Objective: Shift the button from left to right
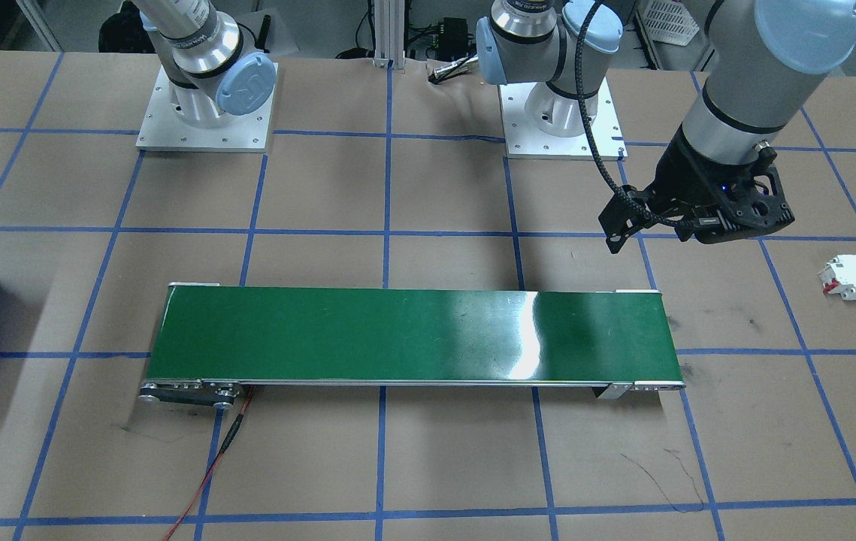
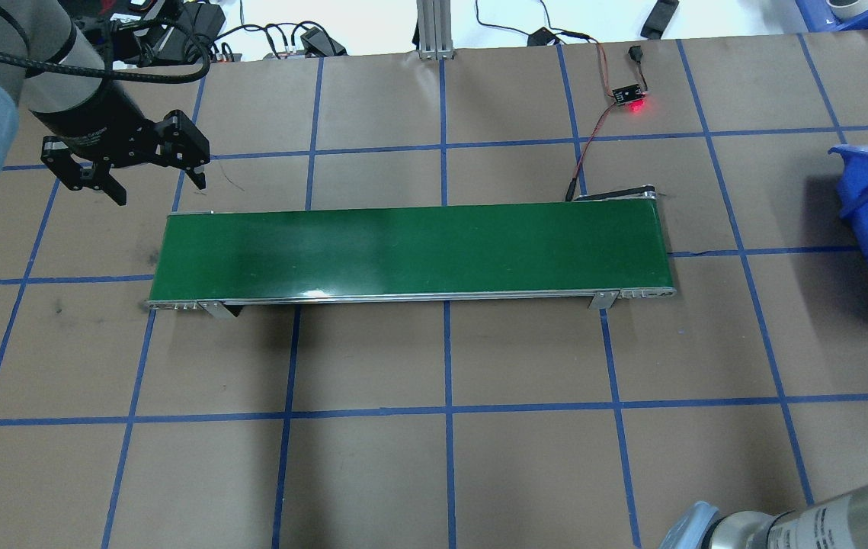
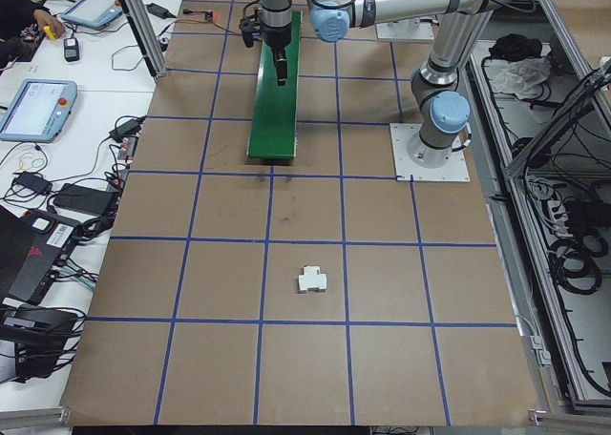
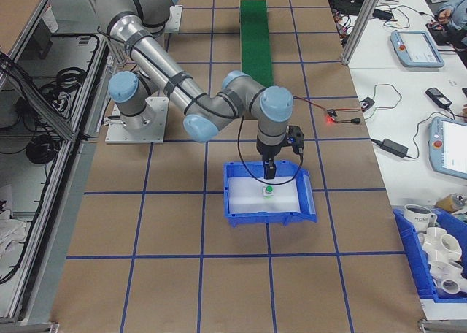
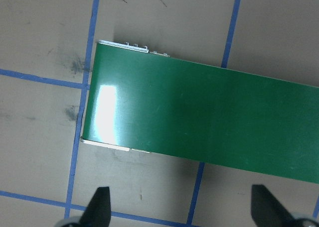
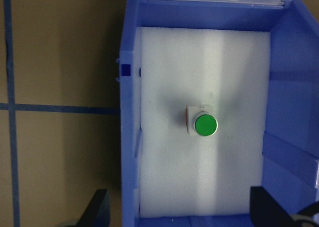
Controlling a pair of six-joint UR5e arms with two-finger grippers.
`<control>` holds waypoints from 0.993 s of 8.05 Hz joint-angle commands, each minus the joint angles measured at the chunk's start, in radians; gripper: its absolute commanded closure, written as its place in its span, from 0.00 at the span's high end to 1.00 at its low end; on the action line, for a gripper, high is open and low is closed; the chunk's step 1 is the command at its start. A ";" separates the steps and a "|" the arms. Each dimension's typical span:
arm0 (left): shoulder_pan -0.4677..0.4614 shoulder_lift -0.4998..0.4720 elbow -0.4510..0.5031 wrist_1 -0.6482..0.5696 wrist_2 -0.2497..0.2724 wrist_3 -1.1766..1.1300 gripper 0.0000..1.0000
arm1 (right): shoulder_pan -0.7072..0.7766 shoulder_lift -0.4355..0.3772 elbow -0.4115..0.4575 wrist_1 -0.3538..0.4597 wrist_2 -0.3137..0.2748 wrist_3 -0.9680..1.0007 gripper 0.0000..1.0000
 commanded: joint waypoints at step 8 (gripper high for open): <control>-0.021 -0.012 0.005 -0.002 0.028 -0.023 1.00 | 0.830 -0.258 -0.011 0.077 0.016 0.786 1.00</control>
